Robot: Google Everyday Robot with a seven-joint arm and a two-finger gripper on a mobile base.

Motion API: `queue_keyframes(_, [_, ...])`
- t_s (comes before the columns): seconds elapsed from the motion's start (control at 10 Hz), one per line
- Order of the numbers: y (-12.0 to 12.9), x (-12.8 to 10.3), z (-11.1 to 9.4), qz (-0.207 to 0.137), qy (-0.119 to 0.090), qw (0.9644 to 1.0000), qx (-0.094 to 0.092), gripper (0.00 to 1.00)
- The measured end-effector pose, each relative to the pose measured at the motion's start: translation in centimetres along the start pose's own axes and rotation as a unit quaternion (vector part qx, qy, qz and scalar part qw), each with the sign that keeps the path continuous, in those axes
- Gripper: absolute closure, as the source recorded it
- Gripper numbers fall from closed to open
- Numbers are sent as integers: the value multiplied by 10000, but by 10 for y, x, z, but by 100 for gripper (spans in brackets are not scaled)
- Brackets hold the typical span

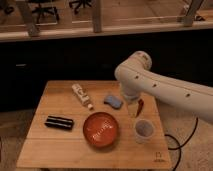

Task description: Push the eraser across the table

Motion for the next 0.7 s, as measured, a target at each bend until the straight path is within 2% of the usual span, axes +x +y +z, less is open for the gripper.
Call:
queue_keyframes(0.1, [-2,-5,0,-87,3,10000,-10,20])
queue_keyframes(0.4, [-16,-42,-1,-445,-106,9989,38,20])
queue_keyframes(0.6, [-20,-53,0,-616,-130,9980,38,20])
queue_keyframes(0.7, [-27,-73,2,-788,-166,9967,46,20])
